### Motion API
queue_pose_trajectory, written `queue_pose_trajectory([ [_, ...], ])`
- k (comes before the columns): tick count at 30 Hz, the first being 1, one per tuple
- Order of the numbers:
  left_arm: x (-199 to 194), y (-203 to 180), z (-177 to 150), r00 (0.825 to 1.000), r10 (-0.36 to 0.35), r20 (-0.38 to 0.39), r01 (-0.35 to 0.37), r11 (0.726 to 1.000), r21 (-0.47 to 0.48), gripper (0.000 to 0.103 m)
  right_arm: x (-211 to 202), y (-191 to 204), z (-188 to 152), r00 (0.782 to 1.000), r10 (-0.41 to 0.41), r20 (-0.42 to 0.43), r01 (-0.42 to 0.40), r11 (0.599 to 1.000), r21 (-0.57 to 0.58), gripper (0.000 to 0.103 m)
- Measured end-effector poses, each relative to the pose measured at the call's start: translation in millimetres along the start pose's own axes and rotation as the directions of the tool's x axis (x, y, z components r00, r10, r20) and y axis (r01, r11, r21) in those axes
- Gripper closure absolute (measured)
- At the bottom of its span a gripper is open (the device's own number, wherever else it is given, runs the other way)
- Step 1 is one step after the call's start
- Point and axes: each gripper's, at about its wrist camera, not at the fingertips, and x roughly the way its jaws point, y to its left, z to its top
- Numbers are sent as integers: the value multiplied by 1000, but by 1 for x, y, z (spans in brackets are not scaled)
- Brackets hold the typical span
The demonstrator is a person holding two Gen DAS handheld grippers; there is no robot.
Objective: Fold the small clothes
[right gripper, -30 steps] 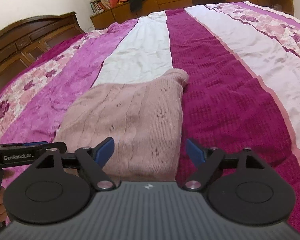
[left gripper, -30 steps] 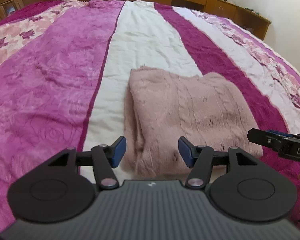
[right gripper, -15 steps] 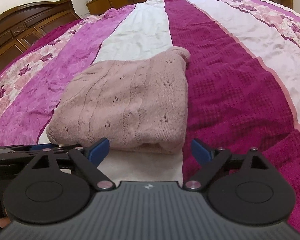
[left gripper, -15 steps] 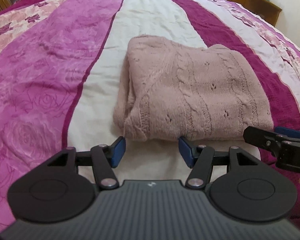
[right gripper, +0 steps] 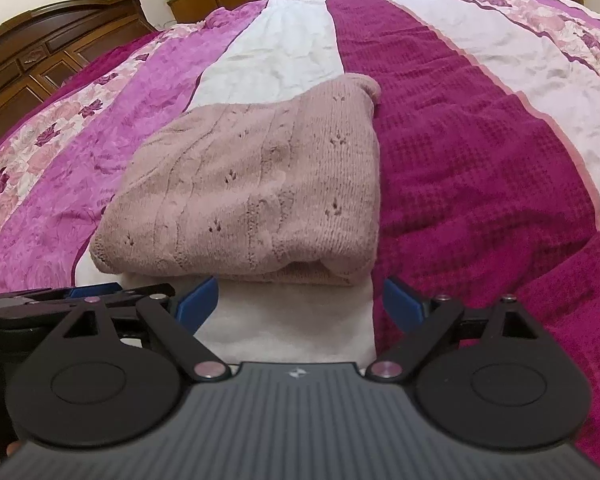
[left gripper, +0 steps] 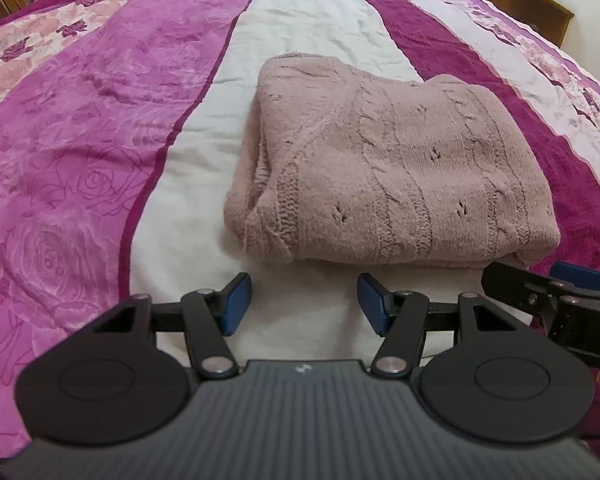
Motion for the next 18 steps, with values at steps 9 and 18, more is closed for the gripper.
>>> queue_pose_trajectory([
  [9,0,-6,0,1000,2,4,-3,1000,16,42,2,-2,0,1000,6,-11,-6,1000,9,10],
  [18,0,-6,0,1000,4,4,-4,1000,17,42,3,-1,-1,1000,9,-12,-9,1000,6,10],
])
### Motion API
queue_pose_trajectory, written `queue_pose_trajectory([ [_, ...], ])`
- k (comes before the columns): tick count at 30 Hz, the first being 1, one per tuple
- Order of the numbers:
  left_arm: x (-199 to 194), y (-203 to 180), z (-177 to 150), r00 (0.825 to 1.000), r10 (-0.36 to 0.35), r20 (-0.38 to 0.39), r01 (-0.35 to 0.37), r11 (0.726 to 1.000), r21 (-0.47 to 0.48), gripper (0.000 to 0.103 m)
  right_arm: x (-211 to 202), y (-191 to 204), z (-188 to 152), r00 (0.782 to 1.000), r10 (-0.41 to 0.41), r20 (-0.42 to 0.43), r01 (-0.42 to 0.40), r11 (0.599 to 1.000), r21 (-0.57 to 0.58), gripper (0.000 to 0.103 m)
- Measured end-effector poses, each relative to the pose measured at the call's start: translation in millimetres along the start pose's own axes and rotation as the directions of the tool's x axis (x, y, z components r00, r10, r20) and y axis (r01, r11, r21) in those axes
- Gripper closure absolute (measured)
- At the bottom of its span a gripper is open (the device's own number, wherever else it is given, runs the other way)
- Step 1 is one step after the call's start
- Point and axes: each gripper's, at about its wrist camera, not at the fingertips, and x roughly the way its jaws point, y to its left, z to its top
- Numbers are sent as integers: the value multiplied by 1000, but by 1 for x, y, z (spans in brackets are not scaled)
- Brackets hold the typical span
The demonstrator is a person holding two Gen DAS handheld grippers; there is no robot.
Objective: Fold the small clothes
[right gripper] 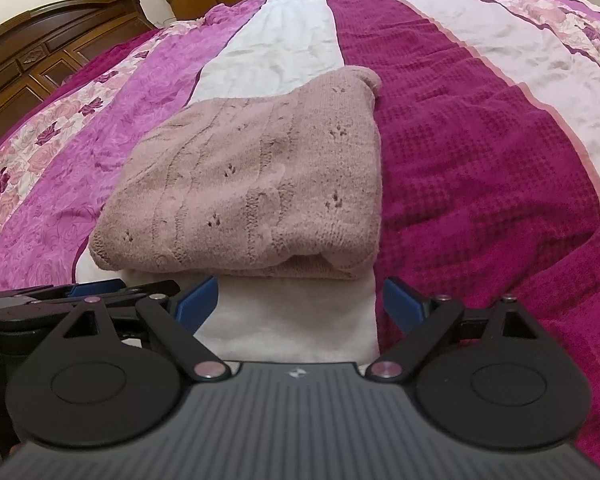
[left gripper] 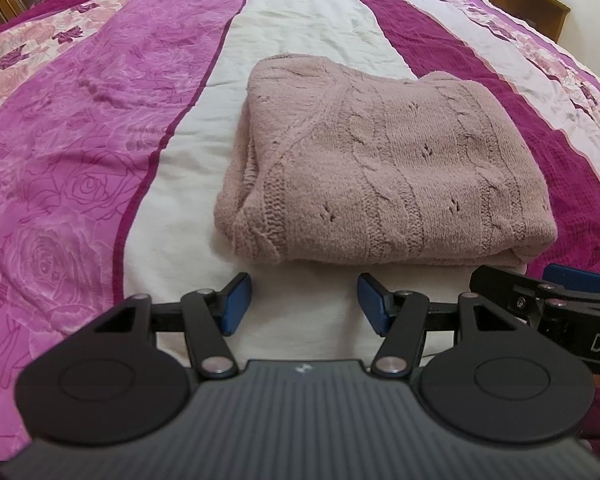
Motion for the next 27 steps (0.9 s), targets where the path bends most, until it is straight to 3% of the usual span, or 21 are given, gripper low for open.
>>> queue_pose_trajectory([
  [27,1,0,1,1000,1,0,-1,1000,5,42,1,1,0,1000,6,-3,-6,1000,5,9],
])
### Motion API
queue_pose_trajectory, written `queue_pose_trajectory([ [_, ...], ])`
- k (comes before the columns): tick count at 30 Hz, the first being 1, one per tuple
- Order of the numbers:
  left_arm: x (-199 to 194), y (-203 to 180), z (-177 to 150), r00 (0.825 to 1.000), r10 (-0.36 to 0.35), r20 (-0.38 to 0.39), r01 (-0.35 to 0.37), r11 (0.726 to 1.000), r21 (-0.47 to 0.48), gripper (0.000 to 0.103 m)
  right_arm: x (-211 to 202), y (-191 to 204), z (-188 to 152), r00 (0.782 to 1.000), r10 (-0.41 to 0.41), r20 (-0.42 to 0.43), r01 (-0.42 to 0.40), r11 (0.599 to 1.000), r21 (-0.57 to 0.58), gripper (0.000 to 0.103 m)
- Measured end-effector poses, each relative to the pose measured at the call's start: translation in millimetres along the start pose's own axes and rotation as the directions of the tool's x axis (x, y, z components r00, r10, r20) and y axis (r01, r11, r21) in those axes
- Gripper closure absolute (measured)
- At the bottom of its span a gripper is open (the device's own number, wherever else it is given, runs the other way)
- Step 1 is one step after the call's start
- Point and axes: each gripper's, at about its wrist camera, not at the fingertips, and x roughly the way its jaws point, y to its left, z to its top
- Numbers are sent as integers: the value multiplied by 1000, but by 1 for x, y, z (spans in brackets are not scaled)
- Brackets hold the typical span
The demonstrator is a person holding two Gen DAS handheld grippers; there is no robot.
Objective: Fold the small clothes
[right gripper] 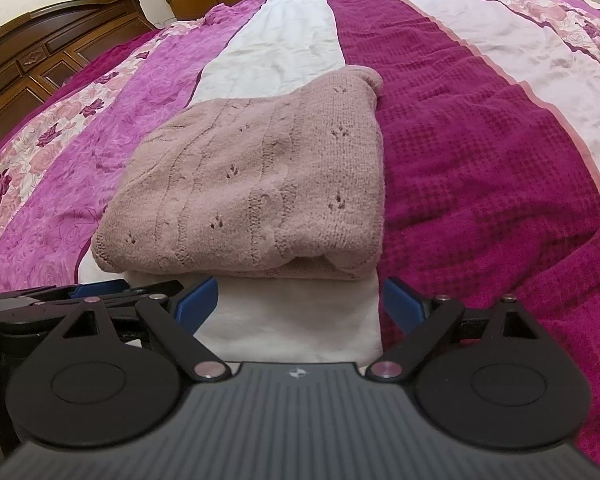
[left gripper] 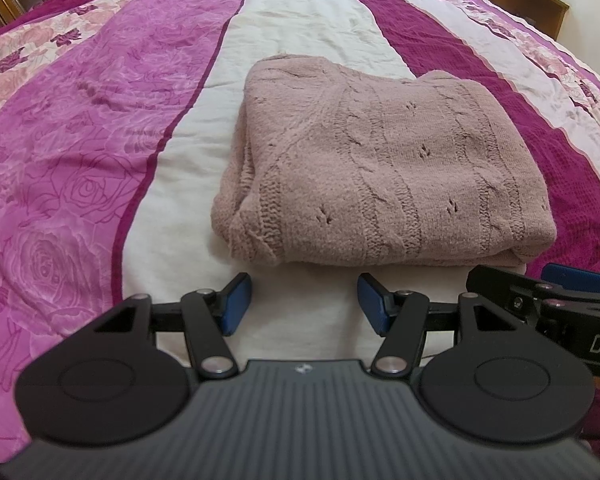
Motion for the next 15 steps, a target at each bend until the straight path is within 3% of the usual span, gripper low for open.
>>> queue_pose_trajectory([
  [15,0,-2,0,1000,1,0,-1,1000,2,42,0,-1,0,1000,1,-2,-1,1000,3,9],
])
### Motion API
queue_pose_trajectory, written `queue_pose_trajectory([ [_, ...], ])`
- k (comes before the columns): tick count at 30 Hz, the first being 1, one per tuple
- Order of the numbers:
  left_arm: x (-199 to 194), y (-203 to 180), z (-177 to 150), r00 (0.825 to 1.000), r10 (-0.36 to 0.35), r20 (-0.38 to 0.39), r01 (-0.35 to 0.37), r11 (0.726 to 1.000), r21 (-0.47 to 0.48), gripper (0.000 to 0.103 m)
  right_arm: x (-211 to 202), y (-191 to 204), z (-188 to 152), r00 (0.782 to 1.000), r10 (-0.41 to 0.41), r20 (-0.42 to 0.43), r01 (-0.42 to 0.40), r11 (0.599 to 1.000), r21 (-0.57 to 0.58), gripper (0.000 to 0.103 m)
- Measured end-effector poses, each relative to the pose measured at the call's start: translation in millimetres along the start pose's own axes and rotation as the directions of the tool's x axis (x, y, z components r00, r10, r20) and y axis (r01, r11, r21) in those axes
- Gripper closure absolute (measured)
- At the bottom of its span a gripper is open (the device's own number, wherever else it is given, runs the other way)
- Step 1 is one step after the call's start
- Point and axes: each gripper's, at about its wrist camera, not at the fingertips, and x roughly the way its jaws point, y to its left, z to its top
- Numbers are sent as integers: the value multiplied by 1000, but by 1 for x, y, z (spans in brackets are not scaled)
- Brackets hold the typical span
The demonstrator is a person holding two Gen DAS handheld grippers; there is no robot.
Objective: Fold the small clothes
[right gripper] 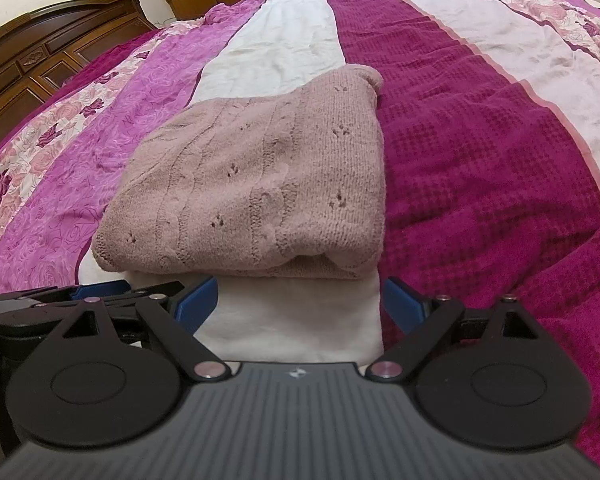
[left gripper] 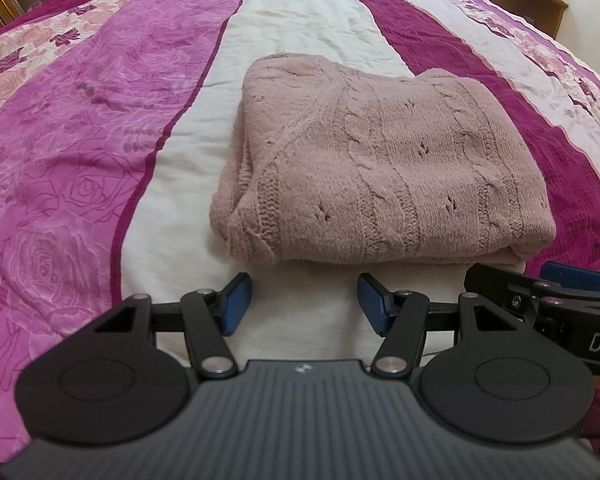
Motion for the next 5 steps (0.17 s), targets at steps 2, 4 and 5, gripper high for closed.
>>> queue_pose_trajectory([
  [2,0,0,0,1000,1,0,-1,1000,-1,42,0,0,0,1000,0,0,0,1000,0,9],
  [4,0,0,0,1000,0,0,0,1000,-1,42,0,0,0,1000,-1,0,1,1000,0,9],
  [5,0,0,0,1000,1,-1,-1,1000,-1,42,0,1,0,1000,0,0,0,1000,1,9],
])
